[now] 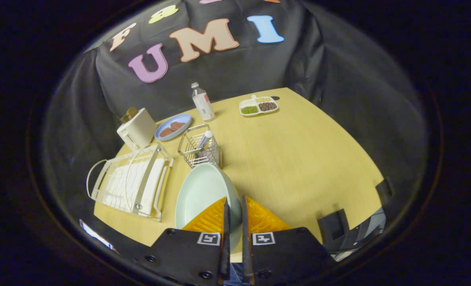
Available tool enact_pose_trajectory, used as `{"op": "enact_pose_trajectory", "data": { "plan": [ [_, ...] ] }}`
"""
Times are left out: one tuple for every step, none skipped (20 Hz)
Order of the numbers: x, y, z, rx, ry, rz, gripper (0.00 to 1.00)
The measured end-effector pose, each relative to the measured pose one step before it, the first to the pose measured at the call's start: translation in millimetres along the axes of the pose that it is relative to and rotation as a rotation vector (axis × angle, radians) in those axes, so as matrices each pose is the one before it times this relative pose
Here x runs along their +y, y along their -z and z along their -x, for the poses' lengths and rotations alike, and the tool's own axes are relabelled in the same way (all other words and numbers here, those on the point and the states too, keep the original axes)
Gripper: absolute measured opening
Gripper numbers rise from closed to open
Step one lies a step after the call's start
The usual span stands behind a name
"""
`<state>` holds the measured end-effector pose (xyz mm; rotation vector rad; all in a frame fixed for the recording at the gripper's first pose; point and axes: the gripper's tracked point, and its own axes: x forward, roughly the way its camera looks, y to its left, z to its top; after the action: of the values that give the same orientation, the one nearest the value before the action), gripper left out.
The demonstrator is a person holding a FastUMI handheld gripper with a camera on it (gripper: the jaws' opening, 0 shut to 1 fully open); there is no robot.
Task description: Take the plate from the dish rack, then take the spoon from the basket and place it into the plate.
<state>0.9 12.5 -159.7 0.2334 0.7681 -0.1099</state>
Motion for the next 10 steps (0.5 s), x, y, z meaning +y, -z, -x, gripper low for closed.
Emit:
{"op": "enact_pose_trajectory", "data": {
  "plan": [
    [-7.94, 3.72, -7.16, -0.00946, -0.00619, -0.02758, 0.15],
    [-9.13, 3.35, -7.09, -0.00465, 0.00014, -0.02618, 0.15],
    [-4.89, 4.25, -6.11, -0.00074, -0.01022, -0.03457, 0.15],
    [-4.23, 6.04, -5.86, 0.01116, -0.01354, -0.0401, 0.15],
    [-4.86, 8.4, -6.55, 0.01604, -0.00826, -0.02699, 0.15],
    [-6.19, 6.67, -5.54, 0.01157, 0.00085, -0.01343, 0.15],
    [-4.63, 4.49, -4.04, 0.00411, 0.00453, -0.00839, 0.15],
    [-1.95, 1.16, -3.16, -0.0092, -0.00289, -0.00662, 0.14],
    [0.85, -0.95, -1.35, -0.02073, -0.0094, -0.00385, 0.14],
    [0.18, -1.39, -0.99, -0.02067, -0.00485, 0.00084, 0.13]
  ]
}}
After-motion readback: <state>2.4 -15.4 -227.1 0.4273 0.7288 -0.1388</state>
